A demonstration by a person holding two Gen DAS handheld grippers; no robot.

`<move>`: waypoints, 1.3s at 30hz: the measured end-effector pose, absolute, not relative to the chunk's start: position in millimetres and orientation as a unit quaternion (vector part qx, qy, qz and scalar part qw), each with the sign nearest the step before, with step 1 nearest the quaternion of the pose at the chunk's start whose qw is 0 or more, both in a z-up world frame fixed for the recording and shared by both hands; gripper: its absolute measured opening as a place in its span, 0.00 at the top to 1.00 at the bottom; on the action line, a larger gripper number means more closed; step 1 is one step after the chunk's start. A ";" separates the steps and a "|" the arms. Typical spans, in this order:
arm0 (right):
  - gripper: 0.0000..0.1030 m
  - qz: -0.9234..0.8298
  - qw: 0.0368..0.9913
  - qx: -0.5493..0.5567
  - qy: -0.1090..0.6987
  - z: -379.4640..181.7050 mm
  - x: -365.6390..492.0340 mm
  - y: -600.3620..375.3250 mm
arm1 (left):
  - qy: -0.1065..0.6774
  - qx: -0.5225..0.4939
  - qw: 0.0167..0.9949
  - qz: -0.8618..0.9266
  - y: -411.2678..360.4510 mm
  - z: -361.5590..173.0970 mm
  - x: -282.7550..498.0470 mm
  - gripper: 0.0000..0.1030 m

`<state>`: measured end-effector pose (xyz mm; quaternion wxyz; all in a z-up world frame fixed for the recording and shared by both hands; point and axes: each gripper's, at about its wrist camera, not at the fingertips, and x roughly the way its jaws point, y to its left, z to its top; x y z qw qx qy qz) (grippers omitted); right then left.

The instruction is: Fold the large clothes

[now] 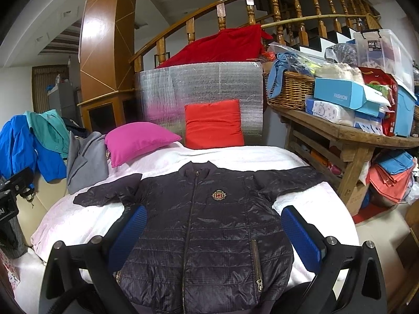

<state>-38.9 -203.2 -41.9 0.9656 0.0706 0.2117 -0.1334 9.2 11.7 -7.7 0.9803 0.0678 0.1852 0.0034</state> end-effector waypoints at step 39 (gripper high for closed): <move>0.00 -0.135 0.960 0.079 0.231 -57.2 -30.2 -208.7 | 0.199 0.071 0.977 0.004 12.4 -16.9 17.9 0.00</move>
